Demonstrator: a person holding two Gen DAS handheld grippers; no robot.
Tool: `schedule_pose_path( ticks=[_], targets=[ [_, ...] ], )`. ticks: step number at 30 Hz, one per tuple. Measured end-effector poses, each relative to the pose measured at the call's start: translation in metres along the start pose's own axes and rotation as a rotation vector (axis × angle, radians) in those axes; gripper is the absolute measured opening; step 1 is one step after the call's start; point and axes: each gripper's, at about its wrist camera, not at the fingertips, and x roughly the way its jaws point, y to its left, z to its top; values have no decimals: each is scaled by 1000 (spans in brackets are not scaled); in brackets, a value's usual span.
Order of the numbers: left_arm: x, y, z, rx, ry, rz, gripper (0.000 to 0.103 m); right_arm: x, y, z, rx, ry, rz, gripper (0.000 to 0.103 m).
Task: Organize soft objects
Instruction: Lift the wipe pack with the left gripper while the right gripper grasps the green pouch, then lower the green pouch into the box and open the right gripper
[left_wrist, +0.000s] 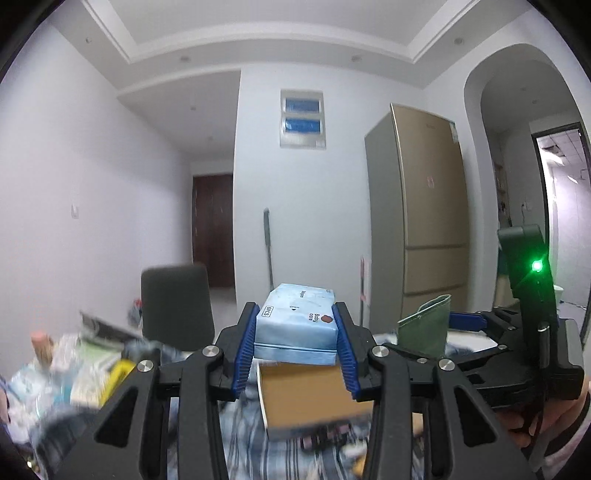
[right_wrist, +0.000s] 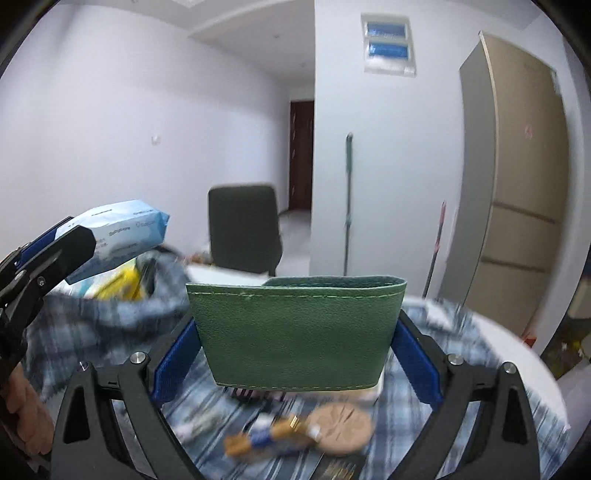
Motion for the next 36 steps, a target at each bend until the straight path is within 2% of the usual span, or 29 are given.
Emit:
schedule_pose_path(
  ticks=[4,10,14,18,24,28,32,36],
  targets=[
    [23,-2,16,6,-52,10,42,10,-12,26,15,-54,-32,97],
    [66,8,28,-28,-76,17,42,35,-28,56,60,-112,-63,97],
    [99,15,20,-31,-63,27,42,51,-33,62,68,-124,-83,97],
    [127,25,0,-49,-17,11,42,70,-41,52,87,-98,-89,97],
    [162,33,-33,-77,84,3,42,103,-45,25,95,-11,-93,97],
    [181,33,-51,-57,149,21,42,127,-47,12,94,75,-93,97],
    [195,28,-62,-57,216,3,42,151,-51,-3,107,212,-72,97],
    [200,26,-72,-47,227,10,42,174,-53,-26,127,390,-20,97]
  ],
)
